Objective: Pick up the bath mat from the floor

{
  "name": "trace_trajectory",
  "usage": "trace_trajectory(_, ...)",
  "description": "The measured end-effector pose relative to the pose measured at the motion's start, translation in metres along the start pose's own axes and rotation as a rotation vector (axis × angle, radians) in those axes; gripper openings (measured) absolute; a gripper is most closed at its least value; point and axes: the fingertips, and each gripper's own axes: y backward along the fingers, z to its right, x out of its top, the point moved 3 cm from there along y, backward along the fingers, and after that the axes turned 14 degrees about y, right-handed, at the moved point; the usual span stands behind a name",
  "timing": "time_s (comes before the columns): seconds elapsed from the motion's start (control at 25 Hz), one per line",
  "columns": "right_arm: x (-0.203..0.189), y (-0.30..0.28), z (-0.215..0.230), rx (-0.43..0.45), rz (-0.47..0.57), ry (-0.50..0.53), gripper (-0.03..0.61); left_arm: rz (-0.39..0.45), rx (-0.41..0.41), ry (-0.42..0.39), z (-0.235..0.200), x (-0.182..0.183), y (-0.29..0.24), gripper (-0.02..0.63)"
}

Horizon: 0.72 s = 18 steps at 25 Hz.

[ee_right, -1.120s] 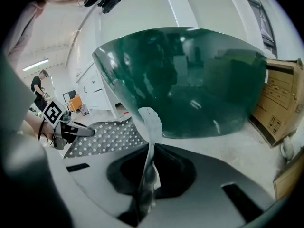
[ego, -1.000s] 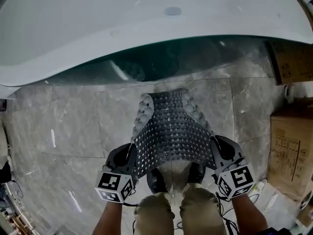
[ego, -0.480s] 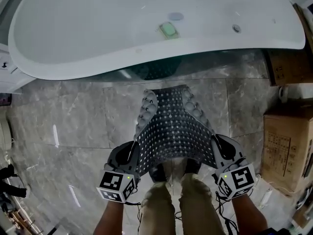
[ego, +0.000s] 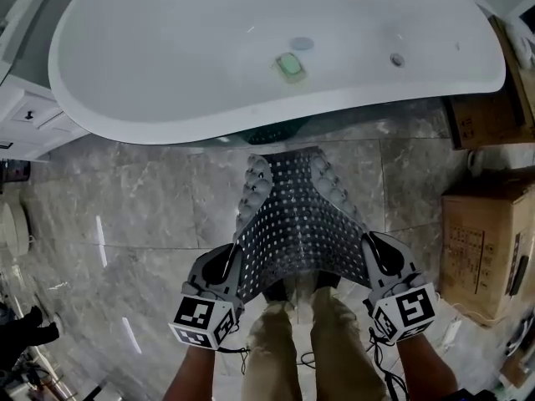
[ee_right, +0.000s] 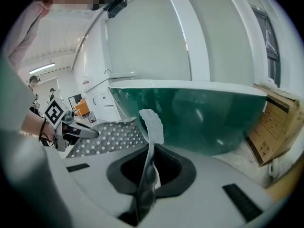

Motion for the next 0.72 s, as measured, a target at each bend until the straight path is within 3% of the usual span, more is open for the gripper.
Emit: trace_trajectory(0.72,0.108,0.096,-0.012,-0.009,0.037,-0.008,0.029,0.039,-0.004,0.006,0.069,0.072,0.116,0.037)
